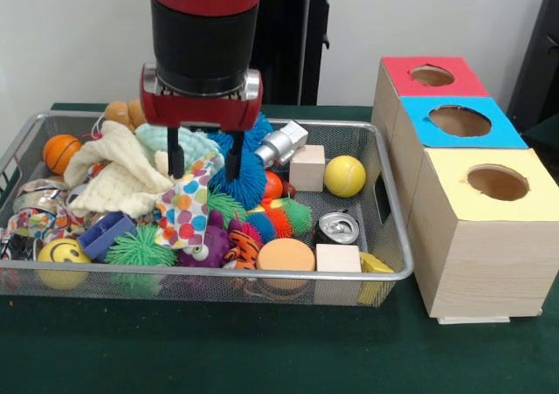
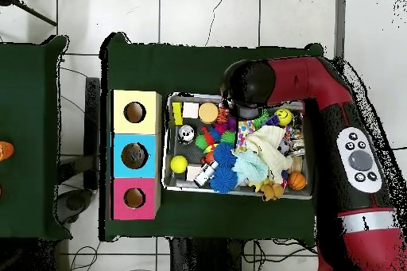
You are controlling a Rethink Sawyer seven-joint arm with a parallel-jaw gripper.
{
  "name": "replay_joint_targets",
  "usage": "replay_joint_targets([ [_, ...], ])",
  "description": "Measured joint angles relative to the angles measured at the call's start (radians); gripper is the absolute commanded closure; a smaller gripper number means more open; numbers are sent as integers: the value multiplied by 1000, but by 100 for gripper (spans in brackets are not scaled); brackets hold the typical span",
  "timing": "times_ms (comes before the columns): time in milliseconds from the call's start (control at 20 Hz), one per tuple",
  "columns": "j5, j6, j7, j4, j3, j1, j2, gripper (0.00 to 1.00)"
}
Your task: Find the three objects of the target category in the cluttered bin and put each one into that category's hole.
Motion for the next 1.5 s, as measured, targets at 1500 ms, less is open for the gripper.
replay_joint_targets([
  [1500, -110, -155, 0, 139, -29, -65, 60, 0],
])
